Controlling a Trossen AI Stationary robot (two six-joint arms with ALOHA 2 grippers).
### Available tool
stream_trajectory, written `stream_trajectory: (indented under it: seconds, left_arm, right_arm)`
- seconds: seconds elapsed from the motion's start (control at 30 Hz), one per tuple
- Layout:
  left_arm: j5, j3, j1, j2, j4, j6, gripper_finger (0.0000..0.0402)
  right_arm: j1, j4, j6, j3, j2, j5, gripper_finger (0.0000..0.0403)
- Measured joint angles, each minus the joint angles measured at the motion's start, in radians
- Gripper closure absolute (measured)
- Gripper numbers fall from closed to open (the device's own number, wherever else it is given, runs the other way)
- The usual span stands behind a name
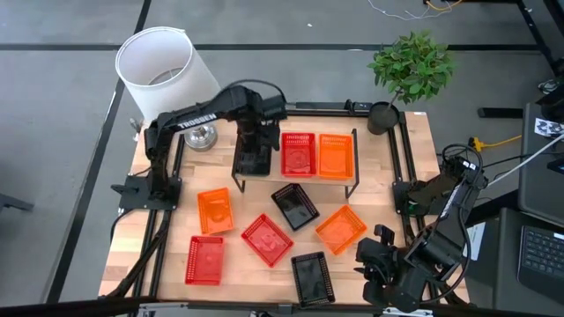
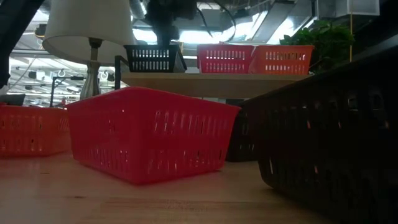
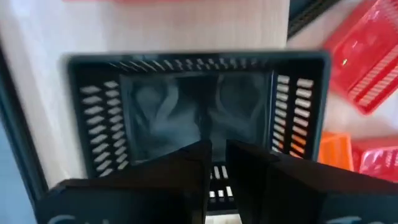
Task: Stack baskets on shelf by color
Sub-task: Put the bottom left black bin on the shelf
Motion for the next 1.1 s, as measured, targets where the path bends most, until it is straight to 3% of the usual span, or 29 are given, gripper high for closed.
stream_trajectory:
  seconds: [0.33, 1.1]
  left_arm:
    - [-0.019, -0.077, -0.053, 0.001, 0.142, -0.047, 0.0362]
    - [-0.018, -0.078, -0.079, 0.001, 0.224, -0.058, 0.0363]
  right_arm:
    - [0.000, -0.001, -0.025, 0.000, 0.000, 0.000, 0.0295]
    - [0.000, 0.000, -0.030, 0.000, 0.000, 0.000, 0.0295]
